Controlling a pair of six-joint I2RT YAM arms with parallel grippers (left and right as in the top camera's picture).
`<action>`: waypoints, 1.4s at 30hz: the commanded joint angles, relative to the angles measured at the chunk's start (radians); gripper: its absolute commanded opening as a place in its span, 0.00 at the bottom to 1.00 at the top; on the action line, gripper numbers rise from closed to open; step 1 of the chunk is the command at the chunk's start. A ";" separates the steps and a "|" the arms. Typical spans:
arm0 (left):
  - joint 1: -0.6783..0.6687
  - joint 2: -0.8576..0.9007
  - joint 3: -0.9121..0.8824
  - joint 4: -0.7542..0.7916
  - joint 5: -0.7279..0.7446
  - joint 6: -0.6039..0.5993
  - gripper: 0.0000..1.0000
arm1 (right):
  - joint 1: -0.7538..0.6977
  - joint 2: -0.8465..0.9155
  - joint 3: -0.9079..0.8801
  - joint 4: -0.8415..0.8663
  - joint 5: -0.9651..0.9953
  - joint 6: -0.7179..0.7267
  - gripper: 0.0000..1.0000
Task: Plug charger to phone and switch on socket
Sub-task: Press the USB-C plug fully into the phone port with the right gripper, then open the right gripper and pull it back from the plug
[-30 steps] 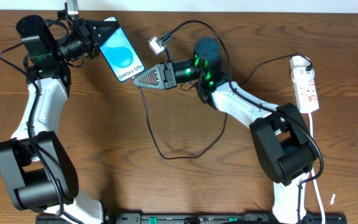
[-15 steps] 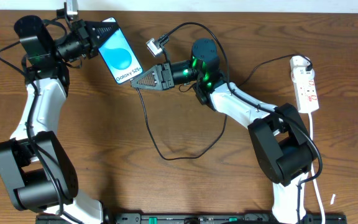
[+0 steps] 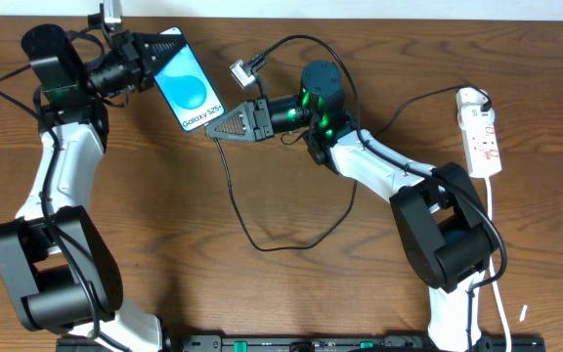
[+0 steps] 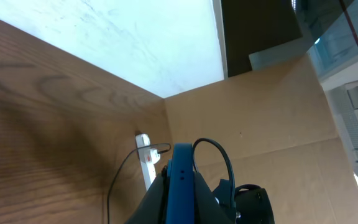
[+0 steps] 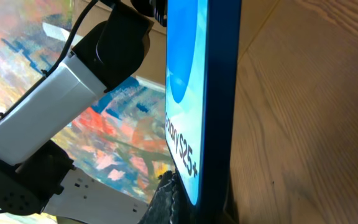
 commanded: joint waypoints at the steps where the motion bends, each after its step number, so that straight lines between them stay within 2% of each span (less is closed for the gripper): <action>1: -0.009 -0.022 0.016 0.002 0.100 0.028 0.08 | -0.005 0.006 0.013 0.011 0.125 -0.005 0.01; 5: -0.009 -0.022 0.016 0.002 0.100 0.029 0.07 | -0.005 0.006 0.013 0.011 0.119 -0.006 0.02; 8: -0.009 -0.022 0.016 0.002 0.099 0.029 0.07 | -0.005 0.006 0.013 0.011 0.099 -0.013 0.22; 9: -0.009 -0.022 0.016 0.002 0.099 0.029 0.07 | -0.005 0.006 0.013 0.011 0.089 -0.019 0.34; 10: -0.009 -0.022 0.016 0.002 0.099 0.029 0.07 | -0.005 0.006 0.013 0.011 0.083 -0.021 0.42; 15: -0.009 -0.022 0.016 0.002 0.099 0.028 0.08 | -0.005 0.006 0.013 0.011 0.061 -0.037 0.57; 18: -0.009 -0.022 0.016 0.002 0.099 0.029 0.07 | -0.005 0.006 0.013 0.011 0.056 -0.048 0.61; 28: -0.008 -0.022 0.016 0.002 0.101 0.029 0.07 | -0.052 0.006 0.013 0.011 0.053 -0.047 0.64; 36: -0.008 -0.022 0.016 0.002 0.103 0.029 0.07 | -0.116 0.006 0.013 0.011 0.021 -0.049 0.70; 37: -0.008 -0.022 0.016 0.002 0.103 0.029 0.07 | -0.125 0.006 0.013 0.010 0.019 -0.062 0.81; 38: -0.008 -0.022 0.016 0.002 0.103 0.029 0.07 | -0.132 0.006 0.013 0.010 0.016 -0.084 0.99; 42: -0.008 -0.022 0.016 0.002 0.103 0.029 0.08 | -0.163 0.006 0.013 -0.084 0.021 -0.156 0.99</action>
